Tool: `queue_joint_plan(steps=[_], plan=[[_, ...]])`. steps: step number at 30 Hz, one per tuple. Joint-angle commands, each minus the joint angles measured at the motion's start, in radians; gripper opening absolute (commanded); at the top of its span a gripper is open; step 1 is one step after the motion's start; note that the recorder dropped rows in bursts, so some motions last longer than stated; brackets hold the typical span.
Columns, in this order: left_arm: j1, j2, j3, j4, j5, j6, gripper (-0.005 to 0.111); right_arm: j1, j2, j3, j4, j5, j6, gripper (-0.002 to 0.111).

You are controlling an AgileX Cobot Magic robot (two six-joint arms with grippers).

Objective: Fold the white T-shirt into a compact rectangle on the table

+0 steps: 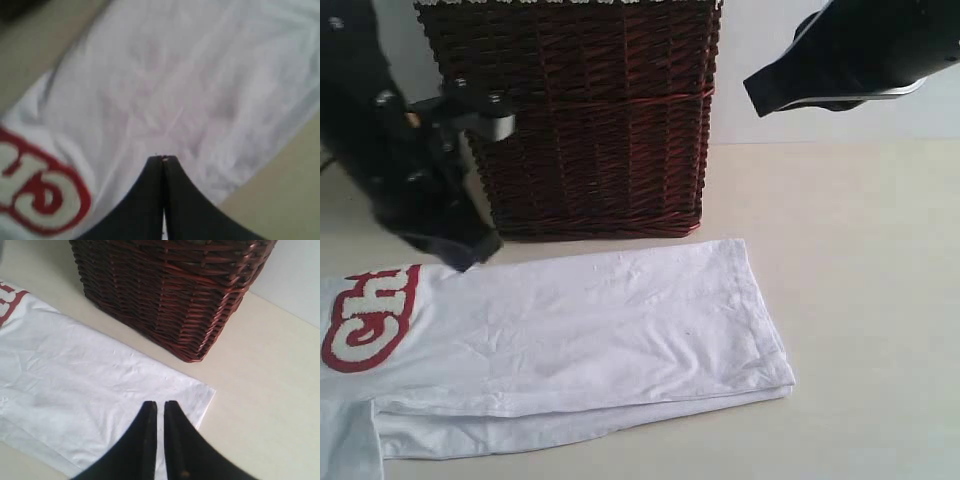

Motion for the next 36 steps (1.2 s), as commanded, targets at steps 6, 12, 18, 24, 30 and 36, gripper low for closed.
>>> queue_joint_plan(steps=[6, 12, 18, 24, 30, 36], plan=[[0.007, -0.164, 0.198, 0.142, 0.201, -0.088, 0.000, -0.005, -0.008, -0.007, 0.006, 0.013, 0.001, 0.008], [-0.046, -0.200, 0.401, 0.149, 0.201, -0.145, 0.000, -0.005, -0.008, -0.007, 0.011, 0.019, 0.001, 0.008], [-0.055, -0.196, 0.547, 0.150, 0.130, -0.146, 0.028, -0.005, -0.008, -0.007, 0.011, 0.024, 0.001, 0.008], [-0.055, -0.194, 0.622, 0.050, -0.055, 0.001, 0.059, -0.005, -0.008, -0.007, 0.034, 0.022, -0.002, 0.008], [-0.055, -0.183, 0.671, 0.244, -0.195, -0.074, 0.066, -0.005, -0.008, -0.007, 0.034, 0.021, -0.002, 0.008], [-0.055, -0.105, 0.672, 0.220, -0.211, -0.016, 0.078, -0.005, -0.008, -0.007, 0.034, 0.021, -0.002, 0.008]])
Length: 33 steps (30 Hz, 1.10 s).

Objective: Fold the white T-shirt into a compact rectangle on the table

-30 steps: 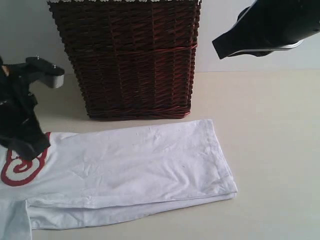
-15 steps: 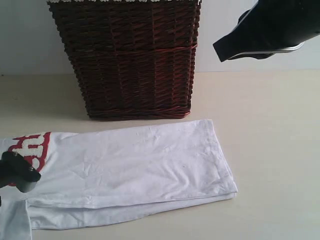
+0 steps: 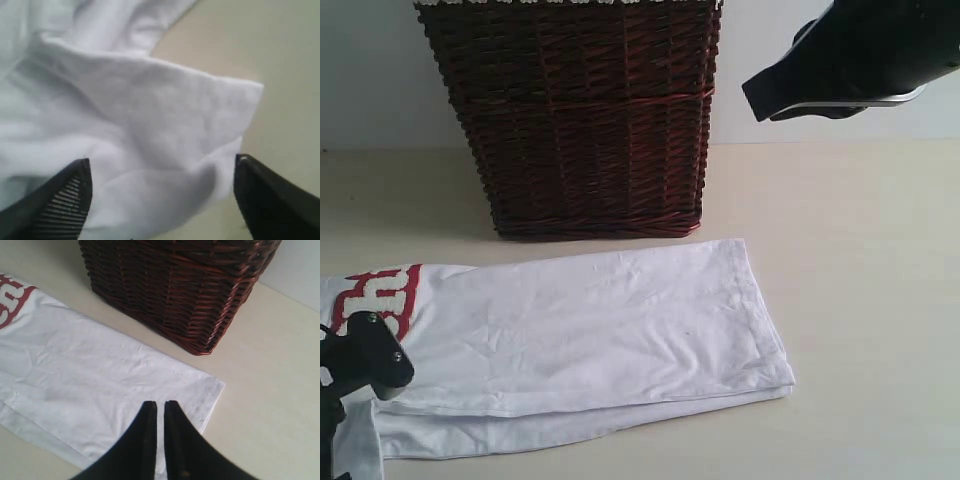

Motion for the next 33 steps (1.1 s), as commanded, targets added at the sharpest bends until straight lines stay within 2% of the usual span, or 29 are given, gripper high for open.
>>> queue_joint_plan(steps=[1, 7, 13, 17, 19, 20, 24, 29, 33], plan=[[-0.004, 0.057, 0.006, -0.053, -0.016, 0.072, 0.078, -0.005, -0.008, -0.007, -0.001, -0.005, -0.002, 0.008], [-0.065, 0.071, 0.006, -0.063, -0.003, 0.117, 0.078, -0.005, -0.008, -0.007, -0.001, -0.009, -0.002, 0.008], [-0.074, 0.095, 0.065, 0.113, -0.119, 0.019, 0.078, -0.005, -0.008, -0.007, -0.001, -0.009, -0.002, 0.008], [-0.074, 0.128, 0.069, 0.155, -0.119, -0.004, 0.076, -0.005, -0.008, -0.007, -0.001, -0.009, -0.002, 0.008], [-0.074, 0.142, 0.069, 0.155, -0.122, -0.004, 0.066, -0.005, -0.008, -0.007, -0.001, -0.009, -0.002, 0.008], [-0.074, 0.150, 0.069, 0.155, -0.121, -0.004, 0.056, -0.005, -0.008, -0.007, -0.001, -0.009, -0.002, 0.008], [-0.074, 0.162, 0.067, 0.151, -0.107, -0.001, 0.000, -0.005, -0.008, -0.007, 0.002, -0.007, -0.002, 0.008], [-0.086, 0.149, -0.022, 0.117, 0.032, 0.011, 0.003, -0.005, -0.008, -0.007, 0.014, -0.007, -0.002, 0.008], [-0.112, 0.117, -0.112, 0.130, 0.165, 0.117, 0.002, -0.005, -0.008, -0.007, 0.014, -0.009, -0.002, 0.008]])
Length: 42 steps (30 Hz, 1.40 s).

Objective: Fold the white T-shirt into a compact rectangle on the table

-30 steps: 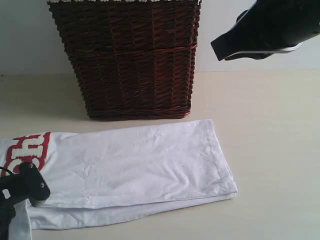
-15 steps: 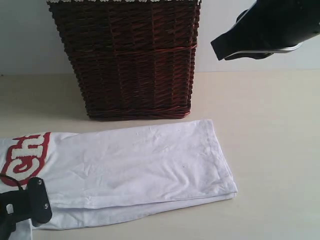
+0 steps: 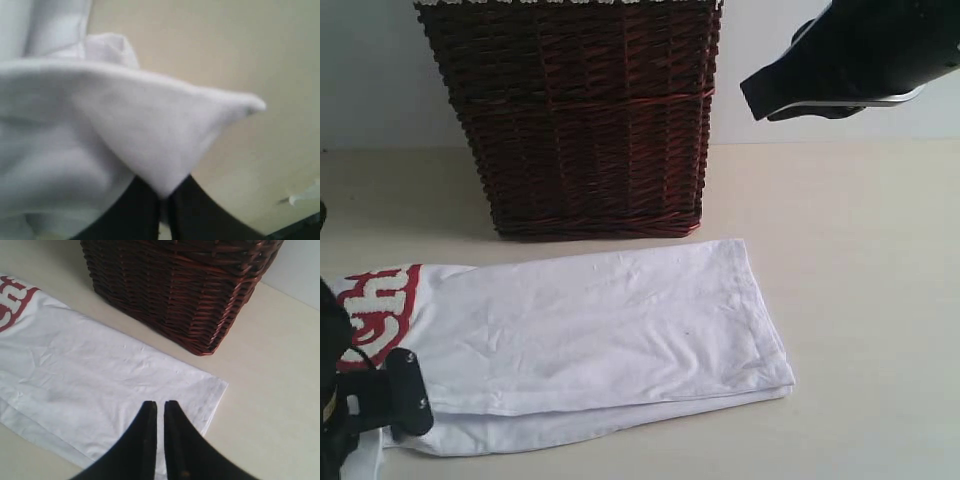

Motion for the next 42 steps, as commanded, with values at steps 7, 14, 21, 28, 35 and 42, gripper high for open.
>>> queue_joint_plan(steps=[7, 14, 21, 28, 35, 42], plan=[[-0.028, -0.056, -0.167, 0.247, 0.183, 0.142, 0.002, -0.005, -0.008, -0.007, 0.007, -0.012, -0.002, 0.008], [-0.028, -0.057, -0.194, 0.508, 0.066, 0.257, 0.002, -0.005, -0.008, -0.007, 0.007, -0.020, -0.002, 0.008], [-0.024, -0.053, -0.194, 0.558, -0.117, 0.432, 0.019, -0.005, -0.008, -0.007, 0.012, -0.027, -0.002, 0.008], [0.046, -0.053, -0.194, 0.619, -0.179, 0.393, 0.059, -0.005, -0.008, -0.007, 0.015, -0.027, -0.002, 0.008], [0.144, -0.053, -0.194, 0.758, -0.219, 0.087, 0.059, -0.005, -0.008, -0.007, 0.015, -0.027, -0.002, 0.008], [0.128, -0.093, -0.207, 0.431, -0.224, -0.142, 0.040, -0.005, -0.008, -0.007, 0.015, -0.027, -0.002, 0.008]])
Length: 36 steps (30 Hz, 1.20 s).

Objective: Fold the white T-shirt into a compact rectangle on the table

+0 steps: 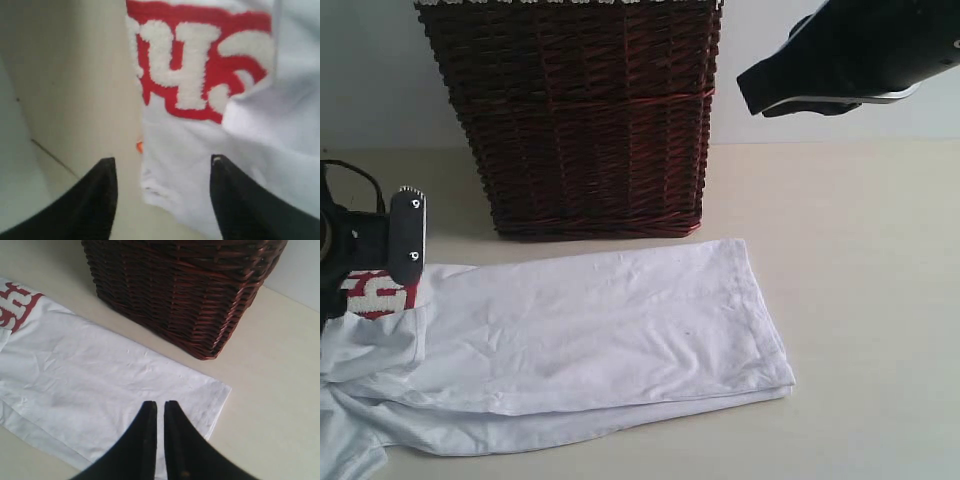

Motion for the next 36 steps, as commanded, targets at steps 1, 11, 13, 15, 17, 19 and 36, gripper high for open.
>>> queue_joint_plan(steps=[1, 11, 13, 15, 17, 19, 36], plan=[[-0.019, -0.044, -0.028, -0.283, -0.018, -0.057, 0.036, -0.005, -0.008, -0.007, 0.001, -0.013, -0.002, 0.008], [0.030, -0.042, -0.032, -0.607, 0.082, -0.060, 0.052, -0.005, -0.008, -0.007, 0.000, -0.006, -0.002, 0.008], [0.044, -0.030, -0.015, -0.516, 0.040, -0.154, 0.052, -0.005, -0.008, -0.007, 0.000, -0.006, -0.002, 0.008], [0.060, -0.008, -0.005, -0.426, 0.023, -0.276, 0.052, -0.005, -0.008, -0.007, 0.000, -0.006, -0.002, 0.008], [0.078, 0.014, -0.005, -0.389, 0.026, -0.315, 0.052, -0.005, -0.008, -0.007, 0.000, -0.006, -0.002, 0.008], [0.091, 0.035, -0.005, -0.395, 0.033, -0.309, 0.052, -0.005, -0.008, -0.007, 0.000, -0.007, -0.002, 0.008], [0.112, 0.105, -0.009, 0.203, -0.007, -0.769, 0.051, -0.005, -0.008, -0.007, 0.022, -0.013, -0.002, 0.008]])
